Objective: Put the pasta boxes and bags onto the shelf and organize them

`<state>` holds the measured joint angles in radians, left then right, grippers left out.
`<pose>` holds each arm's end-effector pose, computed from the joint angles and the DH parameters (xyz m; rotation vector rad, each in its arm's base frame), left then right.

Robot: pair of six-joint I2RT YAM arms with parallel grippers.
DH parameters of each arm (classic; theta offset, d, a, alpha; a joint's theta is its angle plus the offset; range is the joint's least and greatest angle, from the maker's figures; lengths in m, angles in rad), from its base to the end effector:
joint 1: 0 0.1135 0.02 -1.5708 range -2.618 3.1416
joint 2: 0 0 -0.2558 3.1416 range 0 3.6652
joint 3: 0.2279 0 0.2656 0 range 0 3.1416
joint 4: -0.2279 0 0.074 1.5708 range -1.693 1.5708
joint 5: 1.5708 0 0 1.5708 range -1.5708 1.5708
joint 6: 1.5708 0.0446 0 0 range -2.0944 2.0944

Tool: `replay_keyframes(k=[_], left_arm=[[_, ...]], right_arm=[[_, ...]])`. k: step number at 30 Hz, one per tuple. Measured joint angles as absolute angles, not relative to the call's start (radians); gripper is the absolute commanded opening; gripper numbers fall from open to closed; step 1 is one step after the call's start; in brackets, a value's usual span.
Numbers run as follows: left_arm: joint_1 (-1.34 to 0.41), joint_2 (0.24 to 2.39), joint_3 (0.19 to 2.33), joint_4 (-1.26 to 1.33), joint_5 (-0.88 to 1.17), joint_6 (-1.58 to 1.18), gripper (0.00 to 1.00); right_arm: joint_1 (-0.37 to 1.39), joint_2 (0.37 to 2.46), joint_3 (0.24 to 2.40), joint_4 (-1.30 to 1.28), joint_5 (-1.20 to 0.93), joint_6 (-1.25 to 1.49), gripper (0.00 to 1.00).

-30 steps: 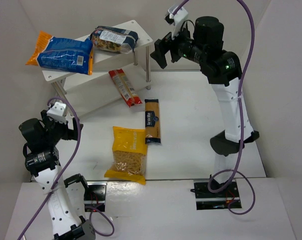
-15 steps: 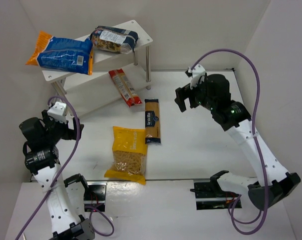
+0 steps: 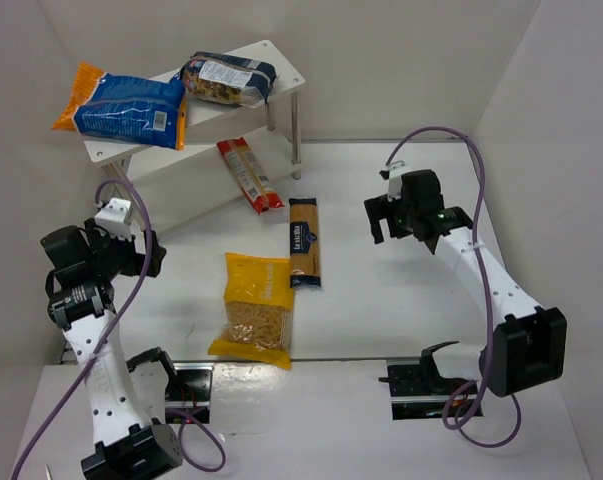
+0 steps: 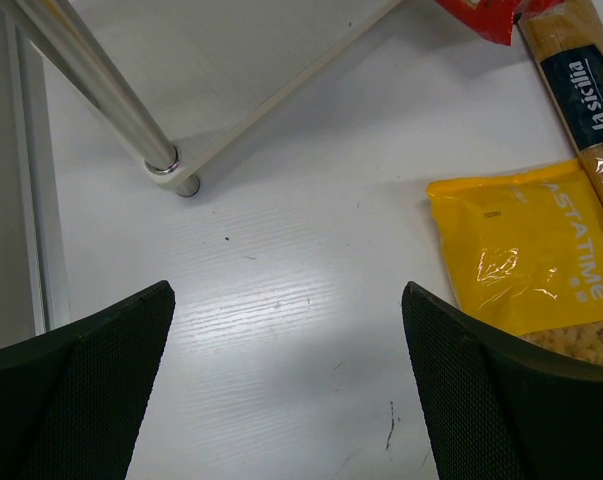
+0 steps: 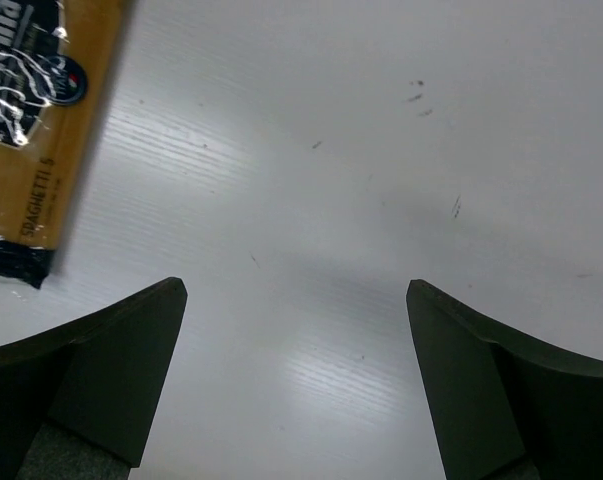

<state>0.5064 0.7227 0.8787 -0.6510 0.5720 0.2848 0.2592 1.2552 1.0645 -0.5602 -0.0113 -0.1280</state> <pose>0.1626 0.0626 0.3292 0.1246 1.9787 -0.0809 0.2828 0.0755 0.2856 -0.4525 2.2785 0.0793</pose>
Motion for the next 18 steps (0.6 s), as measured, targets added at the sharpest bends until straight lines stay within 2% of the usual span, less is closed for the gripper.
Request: replay_keyframes(k=[18], left_arm=[[0.507,0.796,0.879,-0.651,0.564,0.285,1.0]], right_arm=[[0.224,1.398,1.027,-0.576,0.019,-0.128,0.99]])
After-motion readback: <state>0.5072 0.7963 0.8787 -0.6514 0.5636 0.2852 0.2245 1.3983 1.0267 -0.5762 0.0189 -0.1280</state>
